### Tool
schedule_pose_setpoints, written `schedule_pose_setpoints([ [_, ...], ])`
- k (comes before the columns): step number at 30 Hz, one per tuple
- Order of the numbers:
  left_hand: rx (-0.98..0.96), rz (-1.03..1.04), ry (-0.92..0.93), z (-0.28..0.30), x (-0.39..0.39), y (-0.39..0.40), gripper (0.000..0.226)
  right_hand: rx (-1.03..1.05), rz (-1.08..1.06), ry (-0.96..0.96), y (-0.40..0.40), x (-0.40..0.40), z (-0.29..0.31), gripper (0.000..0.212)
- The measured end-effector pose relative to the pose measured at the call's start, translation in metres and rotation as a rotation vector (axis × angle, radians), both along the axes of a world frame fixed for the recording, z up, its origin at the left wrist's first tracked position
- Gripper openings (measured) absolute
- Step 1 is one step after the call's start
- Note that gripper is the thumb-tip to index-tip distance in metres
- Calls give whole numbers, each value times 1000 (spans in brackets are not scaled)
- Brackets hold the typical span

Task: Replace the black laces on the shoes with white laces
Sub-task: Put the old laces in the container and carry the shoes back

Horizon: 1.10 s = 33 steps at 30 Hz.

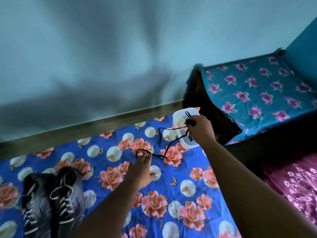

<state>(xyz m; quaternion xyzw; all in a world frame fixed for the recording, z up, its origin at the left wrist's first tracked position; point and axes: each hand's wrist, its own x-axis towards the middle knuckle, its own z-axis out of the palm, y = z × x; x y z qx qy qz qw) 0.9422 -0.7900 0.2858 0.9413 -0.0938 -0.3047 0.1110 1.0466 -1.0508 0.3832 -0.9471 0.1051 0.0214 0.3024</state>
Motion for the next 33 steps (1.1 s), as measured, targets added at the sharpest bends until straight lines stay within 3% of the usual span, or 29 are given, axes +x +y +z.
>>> schedule_pose_setpoints([
  [6,-2,59,20,-29,3,-7,90,-131,36,252,-13,8,-59,29],
  [9,7,61,13,-35,1,-3,89,-247,100,73,4,-5,-68,23],
  [12,-6,57,-49,-33,-2,-4,84,-397,451,-69,39,-22,-75,21],
  [14,-35,64,-89,-31,-1,-5,82,-388,658,91,67,-32,-82,30],
  [16,-45,80,-119,-33,-2,-1,81,-369,730,237,92,-38,-93,52],
  [19,-32,117,-144,-40,-12,13,81,-387,744,301,120,-48,-118,61],
  [23,18,148,-155,-45,-24,29,87,-397,718,259,133,-50,-128,31],
  [29,3,148,-136,-47,-31,34,86,-528,631,90,101,-38,-127,25],
  [33,-13,140,-156,-50,-25,31,87,-462,625,94,100,-10,-126,22],
])
